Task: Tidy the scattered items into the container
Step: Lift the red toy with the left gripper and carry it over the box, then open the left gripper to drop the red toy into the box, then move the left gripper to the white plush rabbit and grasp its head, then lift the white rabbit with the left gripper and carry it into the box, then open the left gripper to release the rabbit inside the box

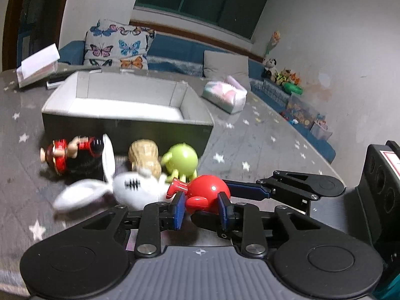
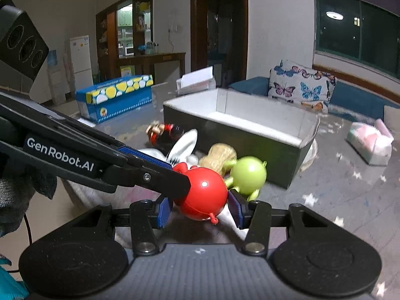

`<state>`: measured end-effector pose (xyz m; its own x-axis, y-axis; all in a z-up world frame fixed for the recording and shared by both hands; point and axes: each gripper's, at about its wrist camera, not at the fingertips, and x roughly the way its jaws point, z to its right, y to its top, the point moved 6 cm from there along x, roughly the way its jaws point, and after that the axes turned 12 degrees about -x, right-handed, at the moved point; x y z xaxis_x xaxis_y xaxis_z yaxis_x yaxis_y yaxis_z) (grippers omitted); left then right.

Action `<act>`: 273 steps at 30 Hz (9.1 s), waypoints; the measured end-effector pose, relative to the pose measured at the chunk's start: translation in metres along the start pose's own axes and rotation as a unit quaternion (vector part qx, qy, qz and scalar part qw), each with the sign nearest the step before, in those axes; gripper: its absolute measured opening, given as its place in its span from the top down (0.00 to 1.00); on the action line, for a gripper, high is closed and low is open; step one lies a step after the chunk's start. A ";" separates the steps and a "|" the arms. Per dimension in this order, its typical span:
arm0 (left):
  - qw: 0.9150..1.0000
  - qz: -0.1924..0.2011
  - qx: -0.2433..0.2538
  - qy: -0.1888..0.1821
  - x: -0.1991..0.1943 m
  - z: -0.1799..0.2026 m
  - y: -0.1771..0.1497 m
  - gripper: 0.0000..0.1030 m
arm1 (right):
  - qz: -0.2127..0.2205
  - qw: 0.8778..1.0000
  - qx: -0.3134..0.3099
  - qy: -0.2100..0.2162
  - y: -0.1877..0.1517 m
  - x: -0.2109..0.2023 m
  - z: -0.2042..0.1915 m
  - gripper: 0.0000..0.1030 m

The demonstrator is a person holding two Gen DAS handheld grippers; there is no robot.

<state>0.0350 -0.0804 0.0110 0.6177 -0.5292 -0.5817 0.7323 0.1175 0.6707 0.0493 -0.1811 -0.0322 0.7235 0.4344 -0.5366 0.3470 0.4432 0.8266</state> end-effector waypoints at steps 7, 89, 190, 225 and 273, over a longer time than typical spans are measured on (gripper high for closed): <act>1.000 0.024 0.006 -0.008 0.011 0.003 0.048 0.70 | 0.023 1.000 -0.010 -0.017 0.034 0.012 0.031 0.53; 0.996 0.006 -0.084 -0.017 0.117 -0.041 0.154 0.72 | -0.048 0.997 0.001 -0.064 0.077 0.109 0.141 0.42; 0.968 0.097 -0.200 -0.114 0.051 -0.071 0.168 0.74 | -0.016 0.990 -0.141 0.018 0.113 0.113 0.087 0.68; 0.982 0.009 -0.187 -0.017 0.130 -0.116 0.139 0.74 | -0.138 0.972 -0.160 0.104 0.083 0.189 0.120 0.60; 0.992 0.046 -0.114 0.000 0.073 -0.080 0.123 0.72 | -0.025 0.997 -0.076 0.021 0.077 0.088 0.115 0.38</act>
<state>0.1931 -0.0371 0.0147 0.6846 -0.5073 -0.5235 0.7192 0.3529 0.5985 0.2081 -0.1986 0.0033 0.6808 0.4390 -0.5863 0.2856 0.5779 0.7645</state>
